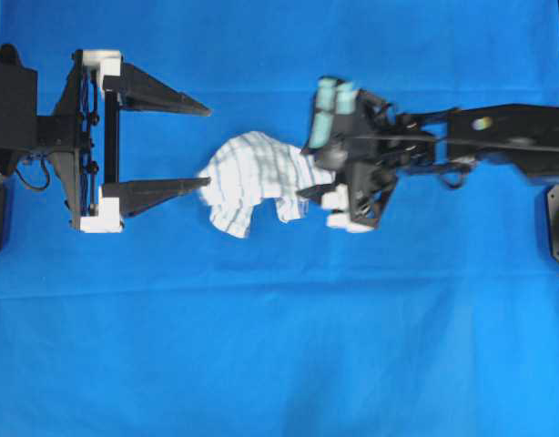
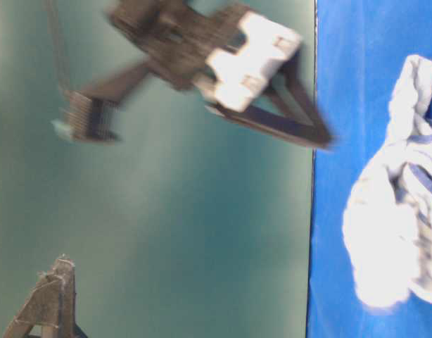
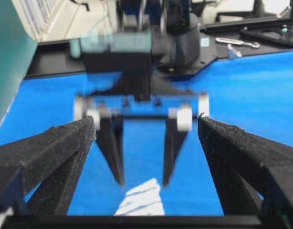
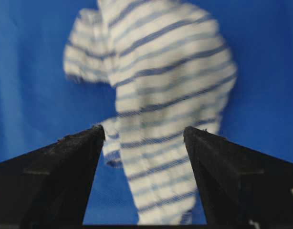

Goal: Hand over the towel.

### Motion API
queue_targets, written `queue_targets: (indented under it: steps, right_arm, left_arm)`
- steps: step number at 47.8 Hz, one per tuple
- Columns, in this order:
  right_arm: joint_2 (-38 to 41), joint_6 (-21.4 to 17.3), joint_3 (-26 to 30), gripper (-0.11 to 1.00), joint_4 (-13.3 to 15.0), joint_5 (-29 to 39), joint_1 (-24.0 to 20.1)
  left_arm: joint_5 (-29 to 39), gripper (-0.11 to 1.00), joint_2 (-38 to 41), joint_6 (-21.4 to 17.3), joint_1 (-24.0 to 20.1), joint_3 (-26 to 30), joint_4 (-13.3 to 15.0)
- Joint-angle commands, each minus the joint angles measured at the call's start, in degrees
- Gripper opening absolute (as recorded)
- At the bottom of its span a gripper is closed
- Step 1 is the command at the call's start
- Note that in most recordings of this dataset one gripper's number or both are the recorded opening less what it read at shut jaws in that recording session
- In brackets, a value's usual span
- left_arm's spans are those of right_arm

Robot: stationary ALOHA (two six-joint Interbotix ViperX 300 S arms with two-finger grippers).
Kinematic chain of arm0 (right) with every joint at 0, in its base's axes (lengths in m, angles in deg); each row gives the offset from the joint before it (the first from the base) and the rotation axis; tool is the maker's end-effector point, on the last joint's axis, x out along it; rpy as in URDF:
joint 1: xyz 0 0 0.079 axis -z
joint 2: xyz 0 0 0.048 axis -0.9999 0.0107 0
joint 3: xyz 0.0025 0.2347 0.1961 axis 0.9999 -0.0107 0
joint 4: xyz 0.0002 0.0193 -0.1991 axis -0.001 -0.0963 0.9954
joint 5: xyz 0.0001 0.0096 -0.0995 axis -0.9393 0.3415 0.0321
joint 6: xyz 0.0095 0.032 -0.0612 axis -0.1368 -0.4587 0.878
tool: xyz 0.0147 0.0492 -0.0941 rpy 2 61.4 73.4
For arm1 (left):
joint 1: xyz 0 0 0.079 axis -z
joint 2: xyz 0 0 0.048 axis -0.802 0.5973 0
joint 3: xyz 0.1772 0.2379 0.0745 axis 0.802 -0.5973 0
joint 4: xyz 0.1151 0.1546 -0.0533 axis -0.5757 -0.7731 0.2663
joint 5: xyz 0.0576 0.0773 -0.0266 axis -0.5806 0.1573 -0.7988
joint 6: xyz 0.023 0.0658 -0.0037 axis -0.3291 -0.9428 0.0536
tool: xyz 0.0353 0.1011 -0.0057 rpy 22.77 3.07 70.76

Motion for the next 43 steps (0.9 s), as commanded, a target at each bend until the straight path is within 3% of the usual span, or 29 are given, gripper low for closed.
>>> queue_targets:
  steps: [1,19,27,43]
  right_arm:
    - [-6.24,0.09,-0.44,0.72,0.79,-0.35,0.0]
    - [-23.55,0.18,-8.88,0.71,2.02,-8.7,0.0]
    - [-25.4,0.18,-11.6,0.71,2.02,-13.1,0.0]
    - [-24.96,0.18,-11.95,0.71,2.02,-14.41,0.0]
  left_arm:
    - [-0.62,0.92,-0.26,0.18,0.18,0.7,0.18]
    - [-0.62,0.92,-0.26,0.18,0.18,0.62,0.18]
    - [-0.62,0.92,-0.26,0.18,0.18,0.62,0.18]
    - [-0.53,0.92,-0.26,0.18,0.18,0.62,0.18]
